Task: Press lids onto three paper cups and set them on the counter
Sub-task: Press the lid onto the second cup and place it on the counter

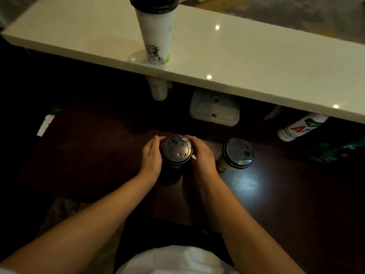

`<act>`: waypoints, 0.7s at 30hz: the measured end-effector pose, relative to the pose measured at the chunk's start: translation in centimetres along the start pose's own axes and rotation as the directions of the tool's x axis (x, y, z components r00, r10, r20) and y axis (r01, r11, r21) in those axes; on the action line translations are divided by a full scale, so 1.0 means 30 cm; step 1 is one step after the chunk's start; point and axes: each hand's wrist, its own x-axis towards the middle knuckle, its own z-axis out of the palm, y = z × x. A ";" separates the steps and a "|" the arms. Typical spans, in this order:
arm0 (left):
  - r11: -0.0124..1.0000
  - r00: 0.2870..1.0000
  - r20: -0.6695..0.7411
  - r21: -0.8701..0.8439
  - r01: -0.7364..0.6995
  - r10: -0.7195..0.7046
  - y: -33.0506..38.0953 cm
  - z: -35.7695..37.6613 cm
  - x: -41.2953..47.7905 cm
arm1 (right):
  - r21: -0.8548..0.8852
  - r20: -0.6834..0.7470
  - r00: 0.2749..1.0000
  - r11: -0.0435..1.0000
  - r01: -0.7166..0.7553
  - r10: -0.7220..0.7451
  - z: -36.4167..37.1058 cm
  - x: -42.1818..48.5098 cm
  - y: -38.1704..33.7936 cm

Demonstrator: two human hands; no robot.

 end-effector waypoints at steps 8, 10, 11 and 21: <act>0.997 0.997 0.015 -0.011 0.072 -0.072 -0.009 0.028 -0.009 | 0.005 0.019 1.000 1.000 -0.022 0.022 0.009 -0.007 0.033; 0.997 0.997 0.019 -0.002 0.074 -0.074 -0.026 0.024 -0.017 | 0.048 0.030 0.998 0.997 -0.060 0.059 0.020 0.015 0.022; 0.998 0.997 0.025 0.001 0.068 -0.068 -0.035 0.023 -0.024 | 0.066 0.040 0.996 0.994 -0.083 0.081 0.023 0.027 0.012; 0.993 0.996 0.010 -0.080 0.086 -0.085 -0.096 0.032 -0.086 | 0.040 0.280 0.949 0.986 -0.161 0.144 0.050 0.143 -0.078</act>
